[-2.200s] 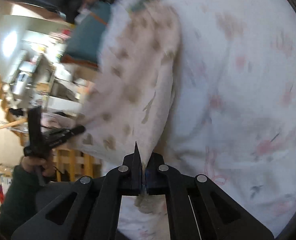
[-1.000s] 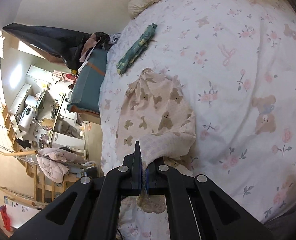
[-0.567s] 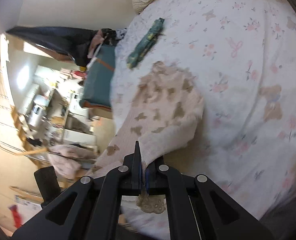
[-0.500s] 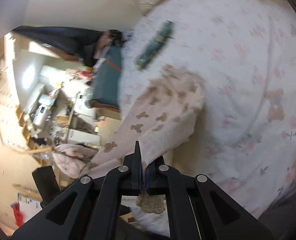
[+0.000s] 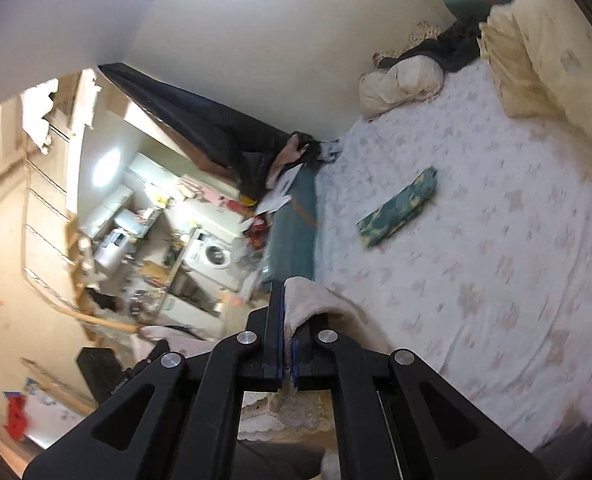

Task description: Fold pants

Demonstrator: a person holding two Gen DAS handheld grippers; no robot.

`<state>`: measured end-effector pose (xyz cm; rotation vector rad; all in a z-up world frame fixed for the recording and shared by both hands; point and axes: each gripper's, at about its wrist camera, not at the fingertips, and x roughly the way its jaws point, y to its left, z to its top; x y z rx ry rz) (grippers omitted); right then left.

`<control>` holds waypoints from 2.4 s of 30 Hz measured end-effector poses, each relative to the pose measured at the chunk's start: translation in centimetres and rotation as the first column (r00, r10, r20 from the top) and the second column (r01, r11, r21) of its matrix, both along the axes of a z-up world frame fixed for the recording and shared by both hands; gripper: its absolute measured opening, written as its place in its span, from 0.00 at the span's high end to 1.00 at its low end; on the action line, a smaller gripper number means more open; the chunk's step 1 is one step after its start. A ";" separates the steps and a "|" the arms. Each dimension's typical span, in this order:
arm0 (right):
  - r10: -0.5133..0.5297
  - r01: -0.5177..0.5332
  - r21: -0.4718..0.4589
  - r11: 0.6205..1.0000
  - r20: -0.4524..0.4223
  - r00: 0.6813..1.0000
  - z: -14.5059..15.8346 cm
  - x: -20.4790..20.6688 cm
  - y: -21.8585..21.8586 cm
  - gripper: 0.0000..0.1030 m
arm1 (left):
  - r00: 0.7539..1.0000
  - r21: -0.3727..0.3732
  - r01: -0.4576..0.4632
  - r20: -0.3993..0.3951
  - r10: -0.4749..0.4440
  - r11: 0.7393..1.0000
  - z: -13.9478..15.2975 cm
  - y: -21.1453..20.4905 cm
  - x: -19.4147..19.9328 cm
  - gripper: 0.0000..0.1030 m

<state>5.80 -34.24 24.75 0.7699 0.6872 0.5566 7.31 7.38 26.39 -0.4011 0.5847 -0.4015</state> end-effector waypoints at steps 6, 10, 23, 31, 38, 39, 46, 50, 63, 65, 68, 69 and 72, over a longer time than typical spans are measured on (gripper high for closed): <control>-0.012 0.011 -0.114 0.993 -0.003 1.000 0.7 6.4 2.2 0.97 | 0.994 0.038 -0.106 -0.024 0.107 0.994 -2.1 -0.4 6.7 0.98; -0.045 0.049 -0.119 0.992 0.038 0.998 1.6 7.5 2.0 0.97 | 0.992 0.011 -0.125 0.014 0.125 0.992 -2.2 0.3 8.0 0.98; 0.007 -0.044 -0.195 0.980 -0.185 0.983 -11.5 2.2 0.4 0.97 | 0.935 0.086 0.019 -0.355 0.013 0.996 -18.5 0.7 1.5 0.98; -0.107 -0.108 -0.267 0.958 -0.677 0.728 -32.9 -2.6 -0.3 0.93 | 0.738 0.313 0.191 -0.671 0.073 0.930 -32.5 -2.9 -1.9 0.98; -0.253 -0.122 -0.505 0.854 -0.610 0.751 -31.0 -3.4 -0.2 0.48 | 0.690 0.451 0.197 -0.694 0.203 0.871 -33.3 -2.3 -2.4 0.70; -0.286 -0.096 -0.552 0.829 -0.564 0.774 -30.0 -3.4 -0.4 0.42 | 0.712 0.453 0.152 -0.666 0.220 0.879 -32.5 -1.9 -2.6 0.67; -0.059 -0.219 -0.429 0.876 -0.547 0.835 -31.0 0.1 3.0 0.50 | 0.816 0.382 0.107 -0.562 0.139 0.918 -31.6 -5.6 0.2 0.51; 0.037 -0.371 -0.364 0.855 -0.669 0.742 -36.6 0.0 6.8 0.62 | 0.745 0.391 0.324 -0.667 0.023 0.862 -37.2 -10.7 0.4 0.51; 0.092 -0.402 -0.319 0.858 -0.676 0.731 -35.4 -2.1 6.7 0.58 | 0.801 0.462 0.221 -0.589 0.110 0.859 -36.4 -8.5 -1.3 0.51; 0.038 -0.394 -0.379 0.837 -0.678 0.734 -36.5 -1.1 6.6 0.58 | 0.791 0.481 0.272 -0.605 0.091 0.833 -37.5 -9.4 -1.0 0.51; -0.114 -0.315 -0.443 0.839 -0.710 0.694 -38.8 -0.6 4.1 0.66 | 0.704 0.545 0.338 -0.687 0.178 0.768 -40.8 -9.2 -1.0 0.48; -0.134 -0.262 -0.410 0.874 -0.719 0.682 -38.8 -0.5 2.8 0.69 | 0.690 0.516 0.315 -0.701 0.181 0.797 -41.0 -8.2 -1.1 0.47; -0.264 -0.143 -0.465 0.874 -0.701 0.663 -37.6 -0.7 -0.2 0.65 | 0.714 0.589 0.263 -0.651 0.256 0.764 -39.7 -7.4 -0.9 0.48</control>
